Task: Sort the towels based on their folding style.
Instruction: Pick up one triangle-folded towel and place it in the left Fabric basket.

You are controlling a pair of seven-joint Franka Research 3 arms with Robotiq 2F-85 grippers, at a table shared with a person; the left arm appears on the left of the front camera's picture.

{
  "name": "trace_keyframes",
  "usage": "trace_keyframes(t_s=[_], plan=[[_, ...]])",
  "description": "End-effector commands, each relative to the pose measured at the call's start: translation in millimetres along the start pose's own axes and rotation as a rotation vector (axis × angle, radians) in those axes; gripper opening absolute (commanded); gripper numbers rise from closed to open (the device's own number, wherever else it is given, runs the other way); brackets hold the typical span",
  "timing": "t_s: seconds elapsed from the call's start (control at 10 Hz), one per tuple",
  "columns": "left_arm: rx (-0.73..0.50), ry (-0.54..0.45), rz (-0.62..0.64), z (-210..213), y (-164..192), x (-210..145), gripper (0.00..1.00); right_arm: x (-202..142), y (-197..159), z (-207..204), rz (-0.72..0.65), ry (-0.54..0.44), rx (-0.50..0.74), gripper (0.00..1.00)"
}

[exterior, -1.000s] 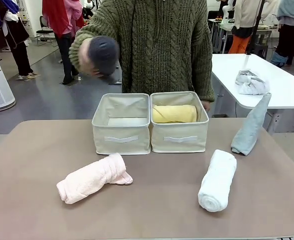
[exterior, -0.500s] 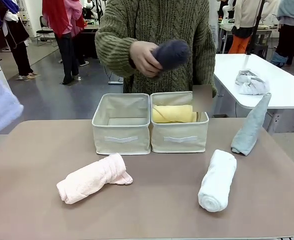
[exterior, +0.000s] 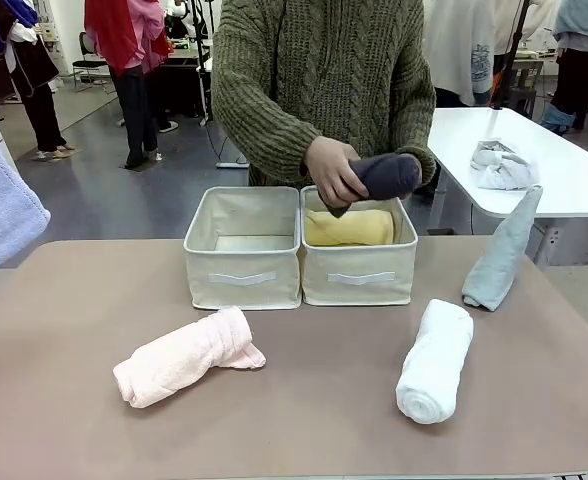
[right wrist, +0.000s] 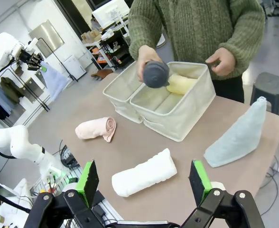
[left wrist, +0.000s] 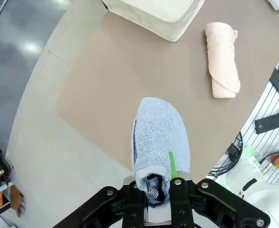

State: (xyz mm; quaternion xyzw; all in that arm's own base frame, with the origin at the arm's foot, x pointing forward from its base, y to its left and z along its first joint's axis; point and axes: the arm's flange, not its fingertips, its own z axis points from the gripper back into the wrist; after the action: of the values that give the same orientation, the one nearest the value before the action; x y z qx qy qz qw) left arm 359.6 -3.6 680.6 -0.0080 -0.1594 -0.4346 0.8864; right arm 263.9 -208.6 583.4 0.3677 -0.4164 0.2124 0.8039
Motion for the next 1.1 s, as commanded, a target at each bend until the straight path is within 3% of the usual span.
trace_keyframes(t_s=[0.0, 0.2, 0.3, 0.4, 0.7, 1.0], plan=[[0.006, -0.002, -0.005, 3.9, -1.9, -0.5, 0.16, 0.4, -1.0, -0.4, 0.014, -0.022, 0.017, 1.0], [0.001, -0.001, 0.0, 0.5, -0.2, -0.1, 0.16, 0.4, -1.0, -0.4, 0.014, -0.022, 0.017, 1.0], [-0.012, -0.085, -0.062, 3.2, 6.5, 18.3, 0.16, 0.4, -1.0, -0.4, 0.014, -0.022, 0.017, 1.0], [-0.008, -0.126, -0.108, 7.4, 11.1, 48.3, 0.16, 0.4, -1.0, -0.4, 0.014, -0.022, 0.017, 1.0], [0.074, -0.103, -0.317, 7.1, -9.7, 164.8, 0.16, 0.4, -1.0, -0.4, 0.014, -0.022, 0.017, 1.0], [0.036, -0.078, -0.428, -18.0, -40.3, 229.9, 0.16, 0.4, -1.0, -0.4, 0.014, -0.022, 0.017, 1.0]])
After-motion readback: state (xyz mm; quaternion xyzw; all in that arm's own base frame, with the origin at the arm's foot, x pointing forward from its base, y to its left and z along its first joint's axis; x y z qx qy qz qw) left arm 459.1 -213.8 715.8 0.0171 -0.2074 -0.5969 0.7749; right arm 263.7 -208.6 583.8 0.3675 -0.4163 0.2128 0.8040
